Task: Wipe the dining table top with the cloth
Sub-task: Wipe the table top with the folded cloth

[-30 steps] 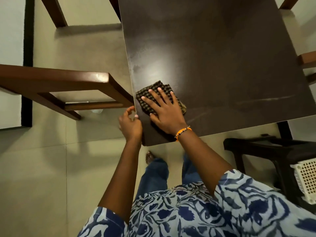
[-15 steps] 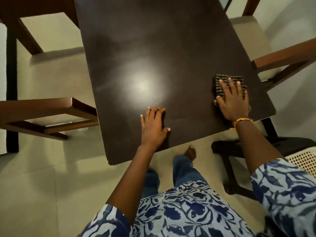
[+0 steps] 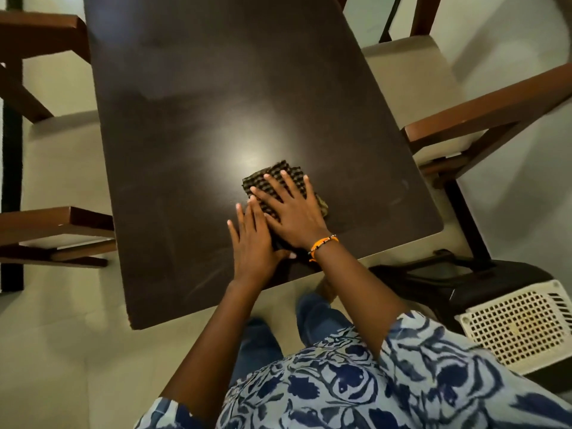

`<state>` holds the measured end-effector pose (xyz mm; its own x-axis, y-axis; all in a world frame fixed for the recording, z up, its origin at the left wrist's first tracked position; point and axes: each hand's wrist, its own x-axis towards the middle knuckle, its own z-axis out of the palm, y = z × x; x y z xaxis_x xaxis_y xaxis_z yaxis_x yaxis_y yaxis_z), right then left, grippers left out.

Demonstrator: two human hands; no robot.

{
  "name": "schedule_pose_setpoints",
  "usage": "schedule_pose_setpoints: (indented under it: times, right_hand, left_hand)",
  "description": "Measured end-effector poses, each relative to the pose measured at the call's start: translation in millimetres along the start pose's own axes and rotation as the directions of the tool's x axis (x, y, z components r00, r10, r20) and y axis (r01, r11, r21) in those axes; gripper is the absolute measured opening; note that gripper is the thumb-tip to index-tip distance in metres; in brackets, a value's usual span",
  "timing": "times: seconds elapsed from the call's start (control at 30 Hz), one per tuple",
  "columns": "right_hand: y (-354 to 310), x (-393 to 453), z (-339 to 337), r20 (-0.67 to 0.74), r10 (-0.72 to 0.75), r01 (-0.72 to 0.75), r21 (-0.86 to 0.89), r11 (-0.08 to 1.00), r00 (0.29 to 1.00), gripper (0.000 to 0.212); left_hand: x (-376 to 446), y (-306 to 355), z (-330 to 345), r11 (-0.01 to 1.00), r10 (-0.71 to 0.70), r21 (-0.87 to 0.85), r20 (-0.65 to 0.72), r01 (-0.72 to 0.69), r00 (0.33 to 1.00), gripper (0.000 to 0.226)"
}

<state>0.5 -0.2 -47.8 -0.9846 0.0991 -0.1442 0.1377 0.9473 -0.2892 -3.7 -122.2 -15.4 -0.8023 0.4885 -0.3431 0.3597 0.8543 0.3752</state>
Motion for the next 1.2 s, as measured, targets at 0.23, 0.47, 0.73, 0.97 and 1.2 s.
schedule_pose_setpoints:
  times: [0.23,0.47,0.73,0.97,1.2]
  right_hand:
    - [121.8,-18.4,-36.1,-0.081,0.219,-0.222,-0.032,0.975,0.972,0.057]
    - [185.3,4.6,-62.3,-0.086,0.419,-0.421,-0.003,0.907,0.904,0.058]
    - [186.7,-30.2,-54.3,-0.112,0.335,-0.340,-0.026,0.940,0.935,0.057]
    - [171.2,-134.5,-35.3,-0.100,0.377,-0.381,-0.022,0.924,0.921,0.058]
    - [174.2,-115.1,-38.4,-0.098,0.369,-0.373,-0.037,0.927,0.924,0.057]
  left_hand:
    - [6.2,61.8,18.8,0.990,0.113,0.079,0.090,-0.120,0.990,0.123]
    - [12.8,85.4,30.2,0.964,0.168,0.181,0.152,-0.194,0.974,0.125]
    - [11.7,100.8,38.0,0.927,0.208,0.273,0.196,-0.257,0.958,0.127]
    - [13.1,109.8,34.8,0.884,0.215,0.373,0.210,-0.281,0.954,0.127]
    - [16.5,112.2,35.3,0.885,0.223,0.370,0.199,-0.284,0.954,0.126]
